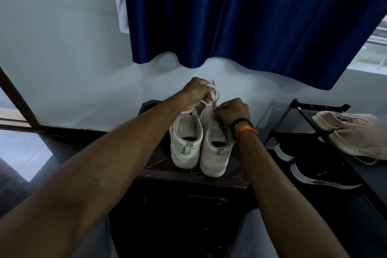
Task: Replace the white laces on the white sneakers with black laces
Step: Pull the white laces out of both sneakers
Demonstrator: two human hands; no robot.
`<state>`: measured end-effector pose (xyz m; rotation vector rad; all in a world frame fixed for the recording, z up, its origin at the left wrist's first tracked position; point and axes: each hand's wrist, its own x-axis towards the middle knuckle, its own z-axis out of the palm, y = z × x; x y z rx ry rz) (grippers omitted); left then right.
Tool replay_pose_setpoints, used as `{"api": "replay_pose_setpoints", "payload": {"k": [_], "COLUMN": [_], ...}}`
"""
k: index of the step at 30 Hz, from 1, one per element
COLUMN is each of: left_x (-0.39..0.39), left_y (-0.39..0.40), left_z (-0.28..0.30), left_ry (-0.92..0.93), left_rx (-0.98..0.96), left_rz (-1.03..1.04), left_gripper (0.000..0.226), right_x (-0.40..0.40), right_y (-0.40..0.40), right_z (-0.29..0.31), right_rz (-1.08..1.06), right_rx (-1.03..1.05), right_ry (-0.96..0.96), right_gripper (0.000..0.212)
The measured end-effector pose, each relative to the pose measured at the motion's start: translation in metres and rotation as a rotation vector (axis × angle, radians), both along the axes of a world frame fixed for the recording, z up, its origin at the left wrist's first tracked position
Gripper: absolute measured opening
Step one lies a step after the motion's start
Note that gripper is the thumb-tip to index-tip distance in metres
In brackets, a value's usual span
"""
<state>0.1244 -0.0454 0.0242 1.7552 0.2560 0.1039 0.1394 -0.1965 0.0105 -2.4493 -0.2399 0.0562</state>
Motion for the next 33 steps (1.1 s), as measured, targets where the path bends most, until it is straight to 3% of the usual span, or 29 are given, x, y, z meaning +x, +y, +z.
{"api": "replay_pose_setpoints", "payload": {"k": [6, 13, 17, 20, 24, 28, 33], "left_x": [0.001, -0.005, -0.009, -0.014, -0.019, -0.023, -0.034], "left_y": [0.011, 0.01, 0.008, 0.004, -0.004, -0.005, 0.001], "left_z": [0.024, 0.035, 0.042, 0.045, 0.044, 0.046, 0.059], "left_ry": [-0.032, -0.011, 0.0, 0.008, 0.019, 0.086, 0.233], "left_rx": [-0.091, -0.119, -0.106, -0.12, -0.142, -0.178, -0.644], "left_rz": [0.025, 0.004, 0.028, 0.058, 0.085, 0.109, 0.043], "left_gripper": [0.027, 0.019, 0.019, 0.018, 0.023, 0.026, 0.026], "right_x": [0.003, -0.007, -0.015, -0.019, -0.026, -0.032, -0.04], "right_y": [-0.014, -0.013, -0.011, -0.01, -0.006, -0.008, -0.01], "right_z": [0.001, 0.019, 0.029, 0.031, 0.038, 0.043, 0.038], "right_rz": [-0.001, 0.212, 0.279, 0.28, 0.246, 0.249, 0.233], "right_rx": [0.233, 0.496, 0.653, 0.679, 0.733, 0.622, 0.441], "right_ry": [0.098, 0.196, 0.321, 0.348, 0.33, 0.279, 0.191], "right_gripper": [0.013, 0.049, 0.029, 0.038, 0.026, 0.028, 0.032]}}
